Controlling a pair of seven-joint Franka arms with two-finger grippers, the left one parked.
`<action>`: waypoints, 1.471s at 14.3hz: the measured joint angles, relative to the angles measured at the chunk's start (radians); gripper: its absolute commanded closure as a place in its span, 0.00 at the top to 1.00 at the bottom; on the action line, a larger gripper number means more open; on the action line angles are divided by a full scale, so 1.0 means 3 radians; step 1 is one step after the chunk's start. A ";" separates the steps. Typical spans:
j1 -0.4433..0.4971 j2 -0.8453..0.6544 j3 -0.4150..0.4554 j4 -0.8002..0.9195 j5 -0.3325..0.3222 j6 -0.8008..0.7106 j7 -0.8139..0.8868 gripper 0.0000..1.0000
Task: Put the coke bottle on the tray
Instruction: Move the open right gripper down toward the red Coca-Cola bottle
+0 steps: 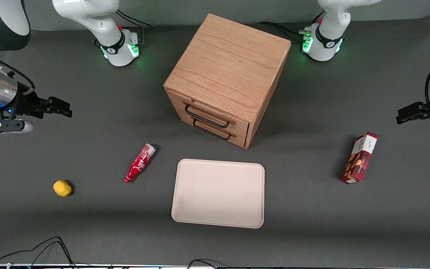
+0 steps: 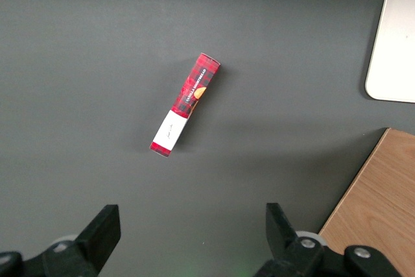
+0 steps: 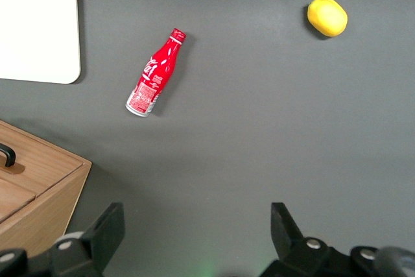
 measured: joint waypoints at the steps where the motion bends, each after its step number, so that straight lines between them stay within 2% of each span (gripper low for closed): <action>1: -0.0001 0.0000 -0.0010 0.0000 0.0000 0.0000 0.0004 1.00; 5: -0.0008 0.0014 -0.0025 0.0060 0.0000 -0.0003 0.0041 1.00; 9: 0.0038 0.0256 -0.0005 0.0068 0.0007 0.0025 0.0602 1.00; 15: 0.0183 0.0968 0.0066 0.0061 0.0020 0.0569 0.1230 1.00; 21: 0.0211 0.1377 0.0267 -0.0110 0.0021 0.1407 0.2198 1.00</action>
